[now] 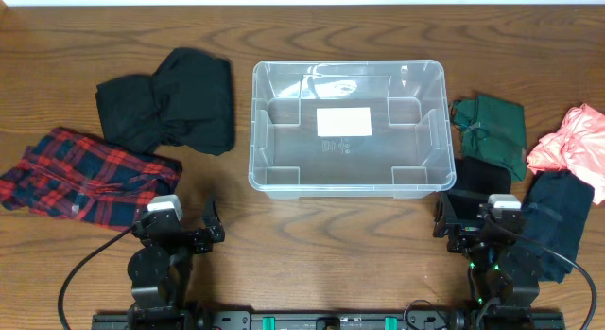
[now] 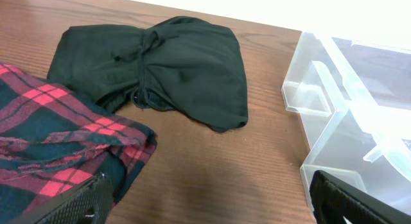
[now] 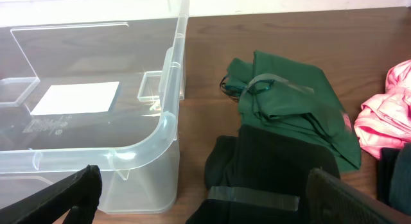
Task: Pack container
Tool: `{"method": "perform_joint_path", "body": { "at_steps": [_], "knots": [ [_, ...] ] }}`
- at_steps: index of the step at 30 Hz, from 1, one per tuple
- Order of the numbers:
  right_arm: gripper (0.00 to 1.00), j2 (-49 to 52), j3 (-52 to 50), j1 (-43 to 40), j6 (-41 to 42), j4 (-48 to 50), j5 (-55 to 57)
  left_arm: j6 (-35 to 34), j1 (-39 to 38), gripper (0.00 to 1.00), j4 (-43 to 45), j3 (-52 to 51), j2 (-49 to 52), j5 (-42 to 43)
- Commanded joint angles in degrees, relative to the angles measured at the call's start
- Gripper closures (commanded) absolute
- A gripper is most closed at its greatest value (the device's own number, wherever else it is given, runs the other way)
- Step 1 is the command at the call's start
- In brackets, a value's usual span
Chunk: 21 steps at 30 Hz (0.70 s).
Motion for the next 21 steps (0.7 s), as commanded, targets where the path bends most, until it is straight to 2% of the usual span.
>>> {"method": "perform_joint_path", "body": {
  "at_steps": [1,19,21],
  "knots": [
    [0.01,-0.31,-0.33,-0.57,0.72,0.07,-0.20,0.52,-0.31,0.02,0.24,-1.33,-0.42,0.42],
    [0.01,-0.31,-0.33,-0.57,0.72,0.07,-0.20,0.52,-0.31,0.02,0.24,-1.33,-0.42,0.42],
    [0.01,-0.33,-0.33,-0.50,3.41,0.35,-2.27,0.52,-0.31,0.02,0.26,-1.33,-0.42,0.42]
  ]
}}
